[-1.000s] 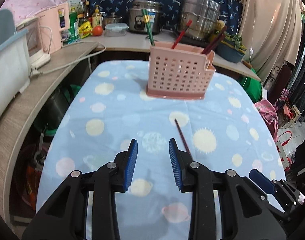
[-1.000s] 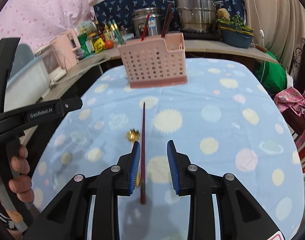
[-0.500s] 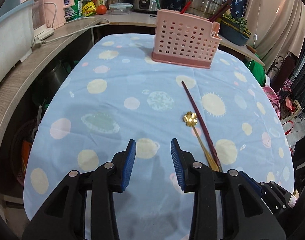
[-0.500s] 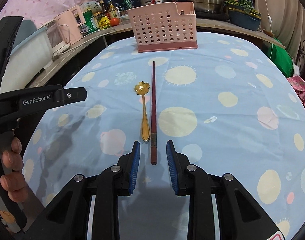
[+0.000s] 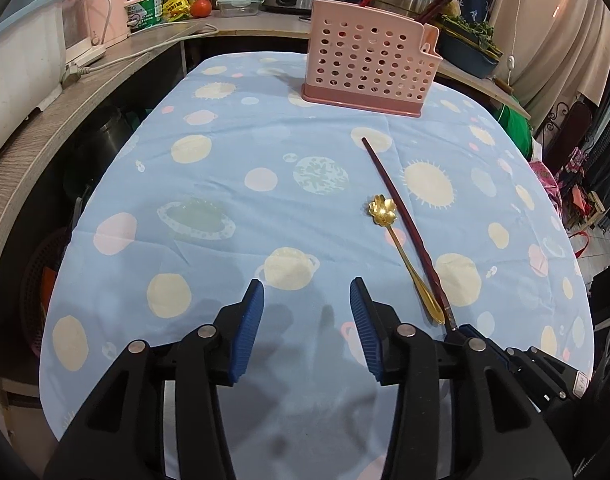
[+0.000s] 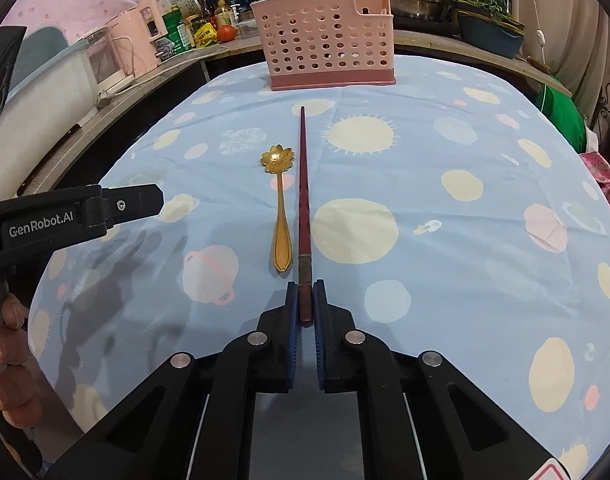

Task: Organize utensils
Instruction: 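Grasp the gold spoon with the left tool while the right tool grasps the dark-red chopstick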

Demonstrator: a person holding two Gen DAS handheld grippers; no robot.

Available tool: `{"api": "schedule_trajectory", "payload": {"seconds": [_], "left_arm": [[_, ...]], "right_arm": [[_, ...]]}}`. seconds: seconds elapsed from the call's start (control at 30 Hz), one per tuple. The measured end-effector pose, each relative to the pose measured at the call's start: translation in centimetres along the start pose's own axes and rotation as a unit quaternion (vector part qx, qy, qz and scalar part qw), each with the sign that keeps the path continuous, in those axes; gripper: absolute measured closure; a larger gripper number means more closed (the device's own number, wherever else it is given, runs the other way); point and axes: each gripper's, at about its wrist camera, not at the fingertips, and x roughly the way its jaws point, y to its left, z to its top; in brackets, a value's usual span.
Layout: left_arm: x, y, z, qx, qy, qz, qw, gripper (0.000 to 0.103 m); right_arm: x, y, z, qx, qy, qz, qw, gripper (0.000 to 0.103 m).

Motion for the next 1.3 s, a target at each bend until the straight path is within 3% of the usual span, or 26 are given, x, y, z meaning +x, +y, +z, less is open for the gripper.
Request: {"api": "schedule_trajectory", "payload": {"seconds": [0.1,0.3,0.67,0.87,1.03,1.3], "left_arm": [[0.2,-0.4,-0.2,0.001,0.002,0.001,1.0,0.048],[0.5,-1.8,-0.6,0.011,0.007,-0.017,0.9998,0.04],[3.0,-6.4,-1.2,0.027,0.034,-0.058,0.9974,0.039],[4.0,-7.5,-1.6,0.045,0.032,-0.046,0.9974,0.055],[4.0,-7.5,-1.6,0.053,0.033,-0.049,0.9968,0.091],[2.9,-6.1,-1.7,0.033,0.039,-0.07,0.9962,0.092]], "right_arm": [[-0.3,-0.8,-0.2,0.013,-0.002,-0.007,1.0,0.096],[-1.1,-3.2,-0.4,0.053,0.0,-0.006,0.999,0.096],[-2.1,-5.7,-1.0,0.081,-0.003,-0.004,0.997,0.096],[-1.9,-5.7,-1.3,0.083,-0.001,0.001,0.997,0.096],[-1.8,-5.5,-1.3,0.083,-0.001,0.0,0.997,0.096],[-3.0,-5.1,-1.1,0.078,-0.011,0.003,0.997,0.096]]}}
